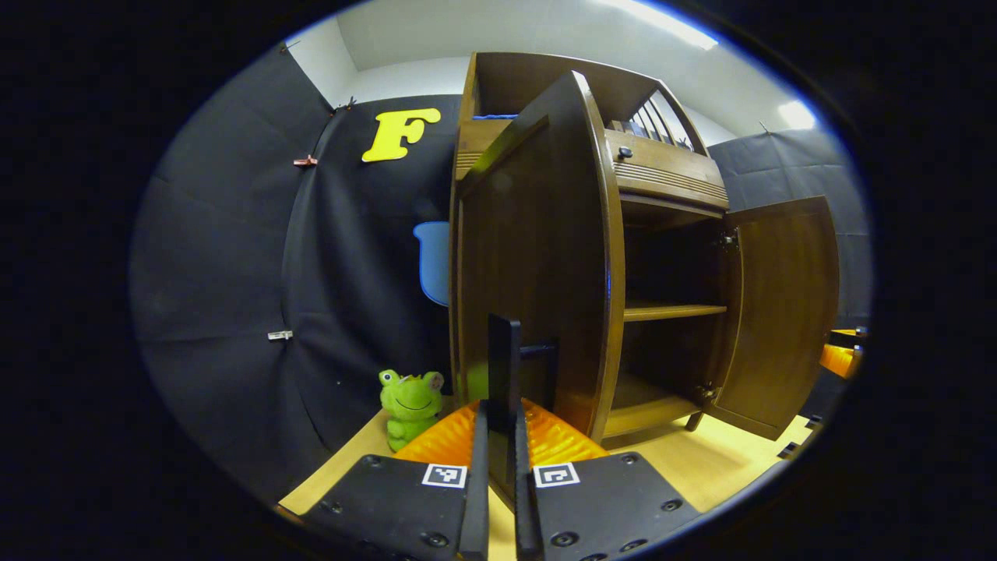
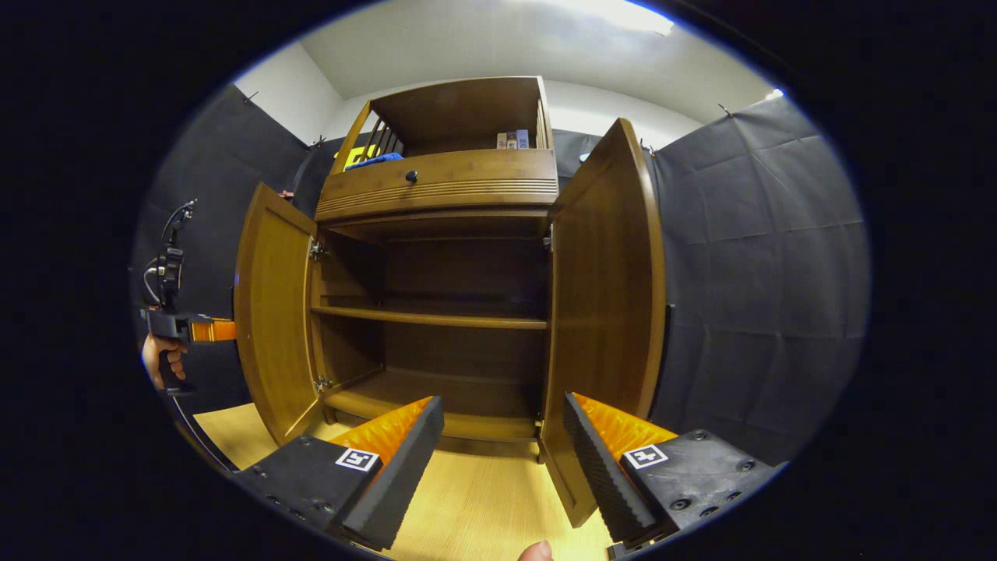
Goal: Open the right door of the double-door shoe cabinet with the right hand, and open the left door with the left hand.
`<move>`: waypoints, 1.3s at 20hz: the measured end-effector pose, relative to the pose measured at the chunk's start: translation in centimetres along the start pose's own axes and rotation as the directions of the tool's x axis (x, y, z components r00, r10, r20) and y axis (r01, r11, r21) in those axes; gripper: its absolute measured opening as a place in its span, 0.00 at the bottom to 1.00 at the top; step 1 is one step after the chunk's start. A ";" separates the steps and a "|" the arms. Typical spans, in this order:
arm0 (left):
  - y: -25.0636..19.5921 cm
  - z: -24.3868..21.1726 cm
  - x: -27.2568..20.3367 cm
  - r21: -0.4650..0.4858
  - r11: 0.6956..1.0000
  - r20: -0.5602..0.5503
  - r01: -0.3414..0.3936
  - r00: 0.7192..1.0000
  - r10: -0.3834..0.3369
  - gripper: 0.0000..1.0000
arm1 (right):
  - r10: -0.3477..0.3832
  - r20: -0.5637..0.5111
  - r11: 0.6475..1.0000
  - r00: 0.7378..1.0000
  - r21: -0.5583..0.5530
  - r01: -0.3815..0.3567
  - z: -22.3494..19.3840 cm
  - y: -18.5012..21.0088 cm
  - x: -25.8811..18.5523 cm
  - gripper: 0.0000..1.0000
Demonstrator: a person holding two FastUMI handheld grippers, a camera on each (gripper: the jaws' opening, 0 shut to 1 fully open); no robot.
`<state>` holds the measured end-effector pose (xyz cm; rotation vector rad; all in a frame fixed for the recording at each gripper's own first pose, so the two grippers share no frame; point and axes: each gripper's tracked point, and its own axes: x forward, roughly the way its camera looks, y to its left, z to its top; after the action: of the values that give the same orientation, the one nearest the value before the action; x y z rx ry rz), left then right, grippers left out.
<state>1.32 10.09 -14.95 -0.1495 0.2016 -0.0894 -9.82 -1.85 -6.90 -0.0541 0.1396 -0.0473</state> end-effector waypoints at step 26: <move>5.3 2.1 -7.3 -0.026 0.996 0.033 -0.083 0.996 0.084 0.25 | 0.012 0.010 1.000 1.000 0.017 -0.012 1.1 1.8 0.2 0.98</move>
<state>-4.97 16.39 -12.34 -0.1666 0.1748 -0.0012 -9.35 -0.05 -5.96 -0.0366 0.1292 -0.0366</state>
